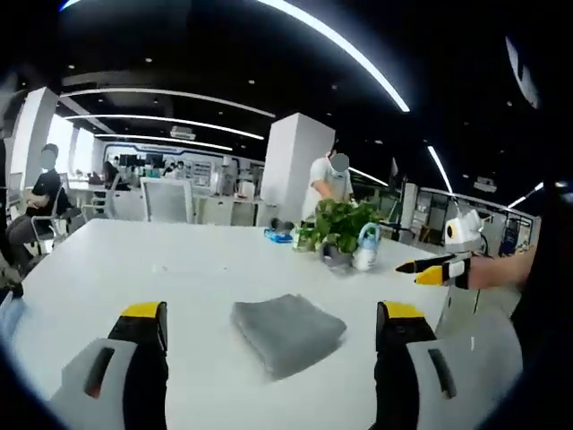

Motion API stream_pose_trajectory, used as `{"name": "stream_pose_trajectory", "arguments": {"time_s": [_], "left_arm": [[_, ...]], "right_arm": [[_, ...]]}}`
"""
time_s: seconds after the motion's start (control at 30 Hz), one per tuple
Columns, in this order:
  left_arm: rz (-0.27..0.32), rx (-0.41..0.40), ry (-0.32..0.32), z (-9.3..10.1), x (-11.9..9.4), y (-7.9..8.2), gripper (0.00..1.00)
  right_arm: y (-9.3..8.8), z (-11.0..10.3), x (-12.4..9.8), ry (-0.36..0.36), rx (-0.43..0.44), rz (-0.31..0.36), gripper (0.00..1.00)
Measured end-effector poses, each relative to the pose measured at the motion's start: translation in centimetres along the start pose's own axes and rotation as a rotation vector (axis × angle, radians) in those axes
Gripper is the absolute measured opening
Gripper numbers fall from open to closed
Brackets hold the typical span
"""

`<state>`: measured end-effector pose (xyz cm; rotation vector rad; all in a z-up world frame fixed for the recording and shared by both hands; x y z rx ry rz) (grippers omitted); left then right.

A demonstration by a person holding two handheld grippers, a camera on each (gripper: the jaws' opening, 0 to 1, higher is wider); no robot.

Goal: Fold the towel on the table until its edges align and the towel forms a compact rectangular stack.

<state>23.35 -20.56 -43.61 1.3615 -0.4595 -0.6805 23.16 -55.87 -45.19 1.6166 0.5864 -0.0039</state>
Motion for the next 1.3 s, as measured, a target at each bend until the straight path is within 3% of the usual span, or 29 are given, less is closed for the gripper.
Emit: {"name": "stream_pose_trajectory", "arguments": {"time_s": [0.17, 0.23, 0.27, 0.3, 0.37, 0.43, 0.47, 0.57, 0.8, 1.03, 1.1, 1.13, 1.2, 1.3], "left_arm": [[0.039, 0.063, 0.051, 1.8, -1.3, -0.3, 0.99], [0.032, 0.076, 0.084, 1.9, -1.3, -0.8, 0.99], [0.025, 0.066, 0.102, 1.9, -1.2, -1.1, 0.99], [0.035, 0.061, 0.101, 2.3, -1.0, -1.4, 0.99], [0.019, 0.078, 0.078, 2.8, -0.7, -1.7, 0.99], [-0.060, 0.159, 0.061, 3.0, -0.3, -2.3, 0.99], [-0.092, 0.187, 0.049, 3.0, -0.1, -2.5, 0.99], [-0.100, 0.180, 0.023, 3.1, 0.2, -3.0, 0.99], [-0.097, 0.160, 0.019, 2.8, -0.2, -3.2, 0.99], [-0.042, 0.121, 0.036, 2.8, -0.8, -2.7, 0.99], [0.025, 0.083, 0.026, 3.0, -0.9, -1.9, 0.99], [0.108, 0.057, 0.003, 3.3, -1.0, -0.8, 0.99], [0.203, 0.036, -0.011, 3.4, -1.2, 0.4, 0.99], [0.193, 0.018, 0.038, 2.6, -1.7, 0.1, 0.99]], "right_arm": [[-0.2, -0.8, -2.2, -0.029, 0.044, 0.100, 0.99], [-0.7, -1.5, -2.6, 0.007, 0.069, 0.157, 0.99], [-1.3, -1.6, -2.6, 0.000, 0.126, 0.161, 0.99], [-1.4, -1.6, -2.6, 0.002, 0.124, 0.139, 0.99], [-0.6, -1.3, -2.6, -0.018, 0.037, 0.174, 0.99], [-0.6, -1.0, -2.6, -0.056, -0.007, 0.176, 0.99], [-0.7, -0.9, -2.6, -0.055, 0.011, 0.164, 0.99], [-1.2, -0.2, -2.6, -0.074, 0.009, 0.132, 0.97], [-1.1, -0.3, -2.7, -0.078, 0.009, 0.142, 0.96], [-1.6, -1.0, -2.5, -0.041, 0.005, 0.098, 0.97], [-1.5, -1.4, -2.5, -0.020, 0.021, 0.096, 0.98], [-1.5, -1.6, -2.5, -0.010, 0.026, 0.098, 0.98], [-1.4, -2.2, -2.2, 0.014, 0.006, 0.099, 0.99], [-1.8, -2.4, -2.0, 0.011, -0.056, 0.059, 0.99]]}}
Point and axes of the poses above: the point that each gripper's makers call its tool centre point, and the gripper's own axes: x roughly forward along the fingers, z roughly to its right, y roughly out of its top, the point moved 7 cm from there along -x, roughly backward along the fingers, and after that the axes turned 10 degrees about -y, right-handed, at the moved point
